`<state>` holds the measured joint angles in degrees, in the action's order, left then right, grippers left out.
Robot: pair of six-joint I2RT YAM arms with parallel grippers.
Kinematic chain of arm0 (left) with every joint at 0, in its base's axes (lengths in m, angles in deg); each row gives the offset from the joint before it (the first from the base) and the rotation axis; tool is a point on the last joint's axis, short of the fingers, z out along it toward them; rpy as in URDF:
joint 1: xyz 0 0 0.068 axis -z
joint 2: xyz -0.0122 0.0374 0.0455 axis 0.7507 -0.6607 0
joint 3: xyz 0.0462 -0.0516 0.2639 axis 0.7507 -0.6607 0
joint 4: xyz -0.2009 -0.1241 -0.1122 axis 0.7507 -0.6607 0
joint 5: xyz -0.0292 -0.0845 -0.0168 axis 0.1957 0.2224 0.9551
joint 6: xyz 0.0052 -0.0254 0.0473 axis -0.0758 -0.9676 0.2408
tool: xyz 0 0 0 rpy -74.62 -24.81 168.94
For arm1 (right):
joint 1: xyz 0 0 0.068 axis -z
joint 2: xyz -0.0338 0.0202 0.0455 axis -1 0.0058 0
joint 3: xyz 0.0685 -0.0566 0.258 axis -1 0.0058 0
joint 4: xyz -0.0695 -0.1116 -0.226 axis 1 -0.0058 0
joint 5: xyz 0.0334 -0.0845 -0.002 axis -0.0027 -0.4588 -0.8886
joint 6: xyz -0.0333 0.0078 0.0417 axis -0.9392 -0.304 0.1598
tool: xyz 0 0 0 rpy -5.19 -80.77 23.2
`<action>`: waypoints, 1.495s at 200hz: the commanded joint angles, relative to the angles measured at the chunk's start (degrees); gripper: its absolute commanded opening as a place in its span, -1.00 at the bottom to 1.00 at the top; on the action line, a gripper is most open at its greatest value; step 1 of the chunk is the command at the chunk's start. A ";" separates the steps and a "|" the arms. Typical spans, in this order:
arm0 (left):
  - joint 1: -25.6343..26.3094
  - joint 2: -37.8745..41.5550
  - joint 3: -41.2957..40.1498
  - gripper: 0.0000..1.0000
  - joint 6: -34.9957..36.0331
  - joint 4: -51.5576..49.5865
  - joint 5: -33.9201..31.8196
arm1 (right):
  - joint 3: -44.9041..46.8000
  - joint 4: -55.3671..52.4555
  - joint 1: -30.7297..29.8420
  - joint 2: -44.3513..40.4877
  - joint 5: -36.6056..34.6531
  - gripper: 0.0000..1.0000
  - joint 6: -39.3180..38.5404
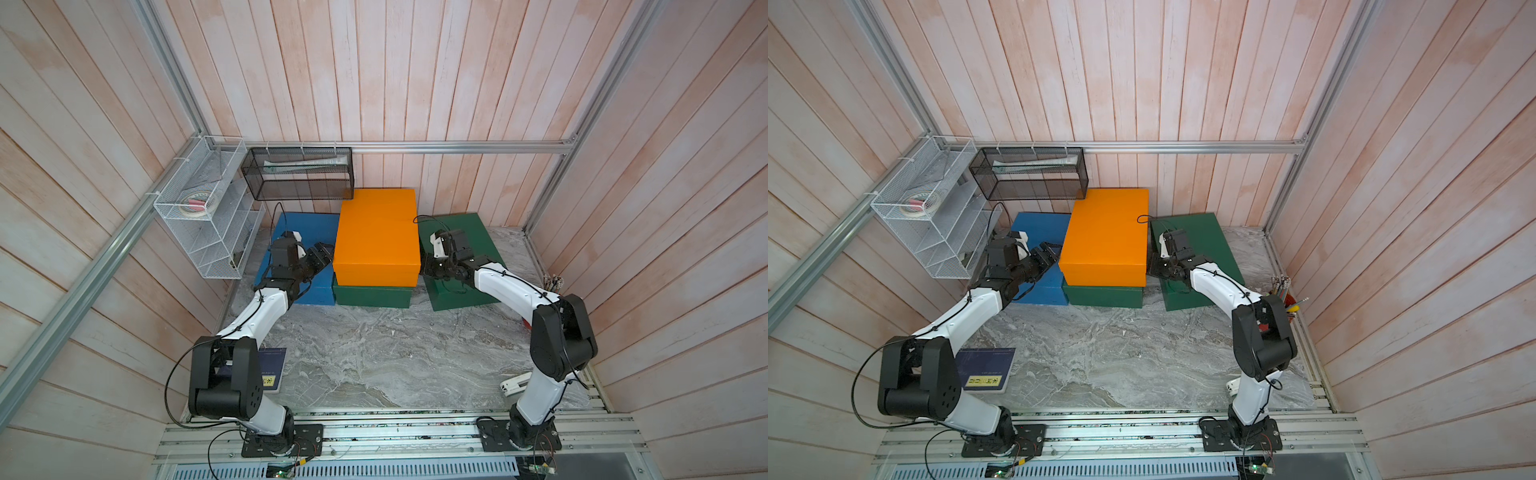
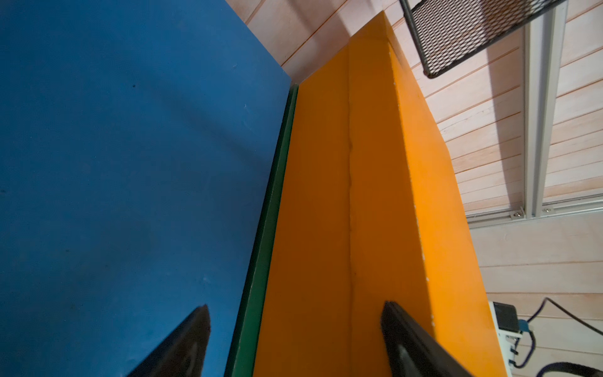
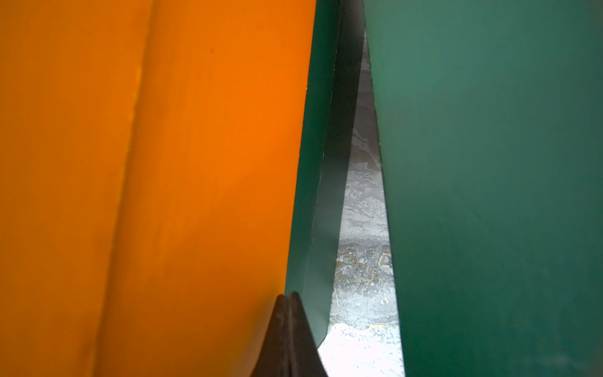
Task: Stack the shoeboxes
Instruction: Adjust the shoebox, then adjust the shoeboxes at the center of the board.
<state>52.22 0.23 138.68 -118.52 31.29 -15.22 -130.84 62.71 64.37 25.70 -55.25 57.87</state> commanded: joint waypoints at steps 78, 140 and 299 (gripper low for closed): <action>0.21 10.91 -5.70 -0.19 -0.80 -10.14 -5.40 | 6.05 1.67 -0.54 -3.12 1.09 -1.00 0.35; 2.11 11.69 -9.53 -0.59 -5.07 -10.32 -3.47 | 6.80 1.73 -0.32 -4.36 0.48 -1.00 0.08; 6.47 3.78 -4.19 -0.80 -3.61 -17.17 -13.65 | 7.51 1.72 1.95 -4.98 1.35 -1.00 -0.89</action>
<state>58.63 3.93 132.49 -123.92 19.56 -23.06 -123.61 64.10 65.76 21.37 -54.50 57.78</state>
